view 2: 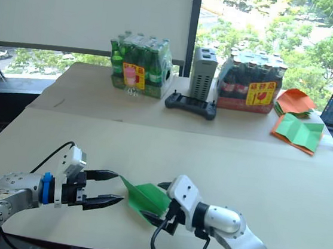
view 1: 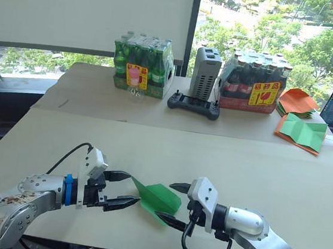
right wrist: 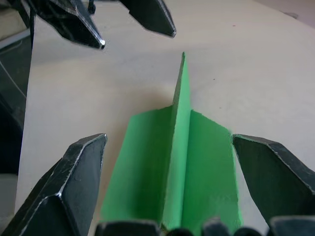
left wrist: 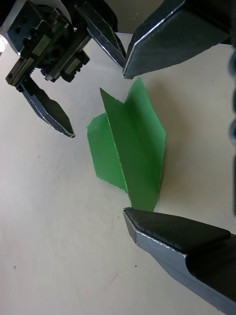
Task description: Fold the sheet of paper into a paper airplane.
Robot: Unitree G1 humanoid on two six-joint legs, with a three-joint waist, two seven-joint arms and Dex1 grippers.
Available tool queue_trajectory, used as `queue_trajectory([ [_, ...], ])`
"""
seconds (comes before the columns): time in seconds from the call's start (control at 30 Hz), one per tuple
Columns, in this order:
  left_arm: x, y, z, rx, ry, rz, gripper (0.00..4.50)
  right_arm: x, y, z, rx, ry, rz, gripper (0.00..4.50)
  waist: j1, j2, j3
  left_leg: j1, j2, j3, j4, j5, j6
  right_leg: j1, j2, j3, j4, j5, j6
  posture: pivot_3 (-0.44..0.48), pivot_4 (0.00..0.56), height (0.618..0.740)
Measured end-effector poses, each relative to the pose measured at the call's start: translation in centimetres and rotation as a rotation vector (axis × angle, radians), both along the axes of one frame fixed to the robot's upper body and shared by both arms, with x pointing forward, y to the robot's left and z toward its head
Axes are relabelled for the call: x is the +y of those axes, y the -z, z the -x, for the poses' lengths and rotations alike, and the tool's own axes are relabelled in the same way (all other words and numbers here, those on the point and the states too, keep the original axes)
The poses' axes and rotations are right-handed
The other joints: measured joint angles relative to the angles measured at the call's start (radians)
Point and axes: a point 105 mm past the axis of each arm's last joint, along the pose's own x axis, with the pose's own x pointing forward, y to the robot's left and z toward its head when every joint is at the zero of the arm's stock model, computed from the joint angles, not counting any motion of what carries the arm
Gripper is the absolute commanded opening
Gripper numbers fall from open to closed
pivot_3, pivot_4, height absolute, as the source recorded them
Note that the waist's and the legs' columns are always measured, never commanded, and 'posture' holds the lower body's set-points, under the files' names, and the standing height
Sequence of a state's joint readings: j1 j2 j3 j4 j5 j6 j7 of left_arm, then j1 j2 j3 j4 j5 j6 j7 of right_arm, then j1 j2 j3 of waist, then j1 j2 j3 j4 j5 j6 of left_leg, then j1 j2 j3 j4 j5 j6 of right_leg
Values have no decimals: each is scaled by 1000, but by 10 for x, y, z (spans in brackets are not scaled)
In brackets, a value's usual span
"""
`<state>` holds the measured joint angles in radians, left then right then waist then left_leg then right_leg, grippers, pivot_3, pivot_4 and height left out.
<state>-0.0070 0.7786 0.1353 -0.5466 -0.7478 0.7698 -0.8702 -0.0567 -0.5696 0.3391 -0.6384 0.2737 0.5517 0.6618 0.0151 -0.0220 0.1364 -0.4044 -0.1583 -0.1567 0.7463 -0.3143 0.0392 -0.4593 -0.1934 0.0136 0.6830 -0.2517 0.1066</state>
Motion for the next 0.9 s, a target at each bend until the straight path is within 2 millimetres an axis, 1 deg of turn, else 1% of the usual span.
queue_trajectory([
  [0.1, 0, 0, 0, -2, -1, -2, 4500, -2, 3, -2, -12, 16, 15, 3699, -1, 0, 0, 0, 0, 0, 0, 0, 0, 0, 0, 0, 0, 0, 0, 0, 150, 675],
  [0.23, -1, 0, 1, 8, 0, -6, 4500, -6, 10, -7, -7, 49, 39, 2262, -1, 0, 0, 0, 0, 0, 0, 0, 0, 0, 0, 0, 0, 0, 0, 0, 150, 675],
  [0.27, -1, 0, 1, 11, 0, -5, 4500, -6, 11, -7, -4, 51, 37, 2004, -1, 0, 0, 0, 0, 0, 0, 0, 0, 0, 0, 0, 0, 0, 0, 0, 150, 675],
  [0.3, -1, 0, 1, 11, -1, -5, 4500, -6, 11, -6, 0, 51, 34, 1579, -1, 0, 0, 0, 0, 0, 0, 0, 0, 0, 0, 0, 0, 0, 0, 0, 150, 675],
  [0.43, -4, -3, 3, 10, 10, -8, 4500, -6, 14, -5, 6, 54, 37, 176, 0, 0, 0, 0, 0, 0, 0, 0, 0, 0, 0, 0, 0, 0, 0, 0, 150, 675],
  [0.47, -5, -5, 2, 6, 11, -5, 4500, -6, 14, -5, 7, 56, 39, 64, 0, 0, 0, 0, 0, 0, 0, 0, 0, 0, 0, 0, 0, 0, 0, 0, 150, 675],
  [0.77, -10, -13, 0, -1, 21, 13, 4500, -8, 14, -9, 7, 76, 33, 64, 0, 0, 0, 0, 0, 0, 0, 0, 0, 0, 0, 0, 1, 0, 0, 0, 150, 675],
  [0.8, -10, -14, -1, -4, 23, 14, 4500, -9, 12, -11, 8, 87, 18, 64, 0, 0, 0, 0, 0, 0, 0, 0, 0, 0, 0, 0, 1, 0, 0, 0, 150, 675],
  [0.87, -11, -16, -2, -8, 25, 16, 4500, -17, -1, -21, -5, 146, -41, 64, 0, 0, 0, 0, 0, 0, 0, 0, 0, 0, 0, 0, 1, 0, 0, 0, 150, 675],
  [0.9, -13, -20, -3, -17, 29, 26, 4500, -25, -14, -33, -41, 200, -71, 64, -1, 0, 0, 0, 0, 0, 0, 0, 0, 0, 0, 1, 1, 0, 0, 0, 150, 675],
])
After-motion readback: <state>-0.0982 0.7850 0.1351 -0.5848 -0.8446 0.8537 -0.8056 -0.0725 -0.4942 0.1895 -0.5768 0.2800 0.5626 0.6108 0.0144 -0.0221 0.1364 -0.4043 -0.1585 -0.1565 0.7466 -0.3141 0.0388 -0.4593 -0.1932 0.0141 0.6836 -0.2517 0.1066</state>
